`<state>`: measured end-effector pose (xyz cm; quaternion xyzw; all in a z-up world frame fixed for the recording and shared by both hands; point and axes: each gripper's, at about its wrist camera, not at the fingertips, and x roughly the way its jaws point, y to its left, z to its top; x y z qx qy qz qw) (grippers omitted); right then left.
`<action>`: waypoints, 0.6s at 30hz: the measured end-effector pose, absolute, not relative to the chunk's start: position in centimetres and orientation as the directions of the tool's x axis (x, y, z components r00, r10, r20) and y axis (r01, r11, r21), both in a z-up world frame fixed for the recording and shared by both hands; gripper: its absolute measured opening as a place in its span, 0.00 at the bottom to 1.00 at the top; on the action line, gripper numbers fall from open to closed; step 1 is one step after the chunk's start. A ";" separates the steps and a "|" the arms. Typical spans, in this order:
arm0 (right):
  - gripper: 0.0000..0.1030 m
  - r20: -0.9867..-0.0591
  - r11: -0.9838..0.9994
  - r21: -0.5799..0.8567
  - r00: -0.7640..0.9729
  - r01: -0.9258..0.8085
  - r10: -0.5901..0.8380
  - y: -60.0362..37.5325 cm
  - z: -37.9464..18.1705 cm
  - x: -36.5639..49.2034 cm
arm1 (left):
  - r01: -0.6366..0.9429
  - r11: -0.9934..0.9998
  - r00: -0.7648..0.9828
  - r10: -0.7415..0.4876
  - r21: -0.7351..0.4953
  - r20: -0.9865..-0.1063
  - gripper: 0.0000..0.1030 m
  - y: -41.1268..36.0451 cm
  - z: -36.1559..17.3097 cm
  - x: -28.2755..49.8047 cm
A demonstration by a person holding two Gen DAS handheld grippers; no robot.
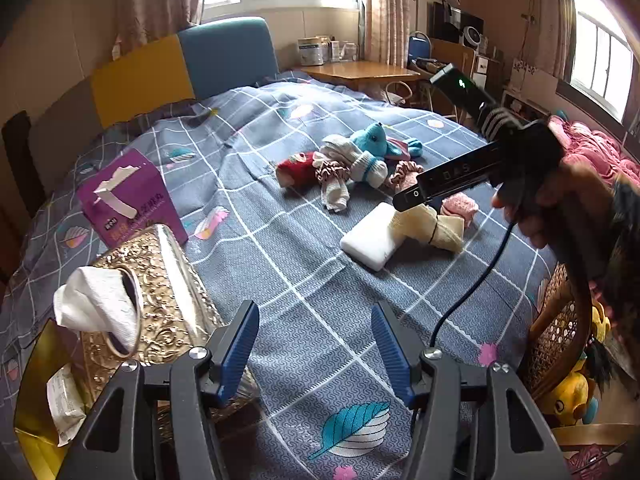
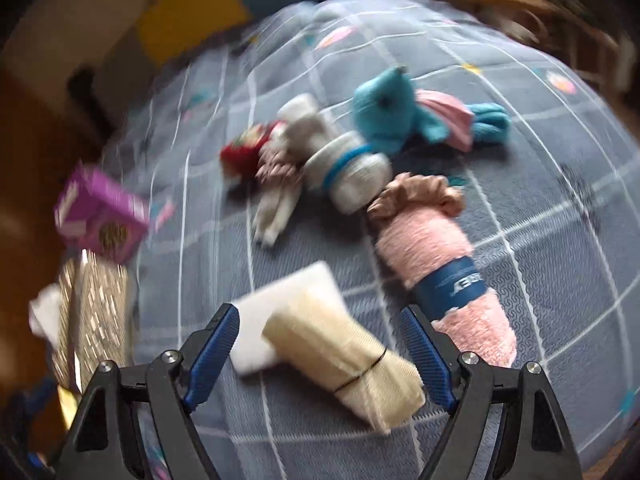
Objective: Organize soft objects
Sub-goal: 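Grasp the cream mesh loofah with the right tool while the left tool returns to the pile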
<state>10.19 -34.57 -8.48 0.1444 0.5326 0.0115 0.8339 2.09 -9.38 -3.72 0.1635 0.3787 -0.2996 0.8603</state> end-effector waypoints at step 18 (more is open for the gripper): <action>0.44 -0.942 1.000 -0.021 0.335 -0.015 -0.014 -33.9 -7.7 11.2 | 0.693 0.719 0.443 -0.378 0.044 -0.813 0.57 -13.4 -6.9 5.0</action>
